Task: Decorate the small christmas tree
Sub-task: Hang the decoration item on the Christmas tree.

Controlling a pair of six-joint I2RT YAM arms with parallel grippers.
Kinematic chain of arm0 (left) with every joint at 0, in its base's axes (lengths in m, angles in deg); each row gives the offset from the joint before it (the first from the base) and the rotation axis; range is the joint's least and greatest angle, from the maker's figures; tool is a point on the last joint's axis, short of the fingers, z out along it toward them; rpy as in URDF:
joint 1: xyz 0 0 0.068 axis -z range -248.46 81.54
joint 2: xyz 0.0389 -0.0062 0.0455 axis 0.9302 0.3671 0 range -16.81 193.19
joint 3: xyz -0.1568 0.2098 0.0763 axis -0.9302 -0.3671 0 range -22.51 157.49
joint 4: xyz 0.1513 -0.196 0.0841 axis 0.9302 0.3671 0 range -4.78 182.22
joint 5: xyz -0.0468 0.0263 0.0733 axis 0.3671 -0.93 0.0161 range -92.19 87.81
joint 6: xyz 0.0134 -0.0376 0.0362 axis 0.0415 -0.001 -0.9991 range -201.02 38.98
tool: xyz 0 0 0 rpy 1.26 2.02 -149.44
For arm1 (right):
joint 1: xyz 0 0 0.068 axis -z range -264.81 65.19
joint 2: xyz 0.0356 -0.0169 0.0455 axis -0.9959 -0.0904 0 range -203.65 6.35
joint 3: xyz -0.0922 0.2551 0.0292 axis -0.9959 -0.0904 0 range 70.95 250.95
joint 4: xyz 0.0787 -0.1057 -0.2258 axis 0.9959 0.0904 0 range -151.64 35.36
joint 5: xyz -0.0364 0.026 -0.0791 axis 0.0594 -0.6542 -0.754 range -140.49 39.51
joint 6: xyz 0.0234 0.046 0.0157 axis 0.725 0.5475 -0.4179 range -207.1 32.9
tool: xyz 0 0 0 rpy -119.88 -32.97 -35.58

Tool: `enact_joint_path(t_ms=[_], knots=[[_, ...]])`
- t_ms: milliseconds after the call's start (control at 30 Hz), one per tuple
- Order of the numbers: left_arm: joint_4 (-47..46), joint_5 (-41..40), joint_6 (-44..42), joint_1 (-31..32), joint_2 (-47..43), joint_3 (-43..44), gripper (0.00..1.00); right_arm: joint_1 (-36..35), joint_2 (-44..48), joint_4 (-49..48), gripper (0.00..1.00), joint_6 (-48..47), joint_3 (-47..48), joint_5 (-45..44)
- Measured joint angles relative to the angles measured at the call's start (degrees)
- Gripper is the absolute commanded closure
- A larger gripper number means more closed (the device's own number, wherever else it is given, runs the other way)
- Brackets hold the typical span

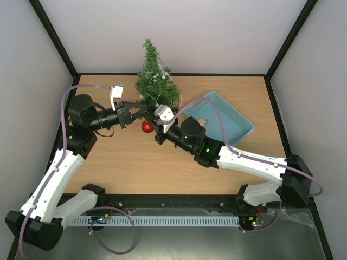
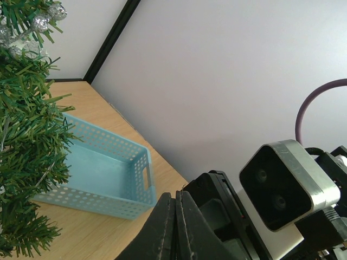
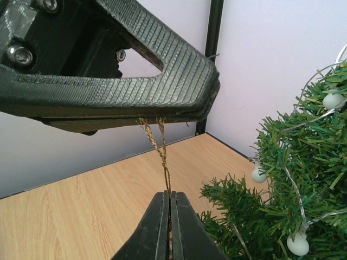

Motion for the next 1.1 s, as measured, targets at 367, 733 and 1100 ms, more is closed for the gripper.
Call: enact_joint_path(t_ms=[367,733,1100], knots=[[1.1,-0.7,-1.9,0.1,0.1,0.0,0.98,0.0,-0.2,0.2,0.98,-0.1,0.2,1.4],[3.3,-0.1,-5.2,0.1,1.0,0.0,0.98,0.0,3.1,0.2,0.98,-0.2,-3.2,8.2],[4.9,7.3,-7.7,0.1,2.8,0.0,0.98,0.4,5.3,1.4,0.98,0.1,-5.3,14.6]])
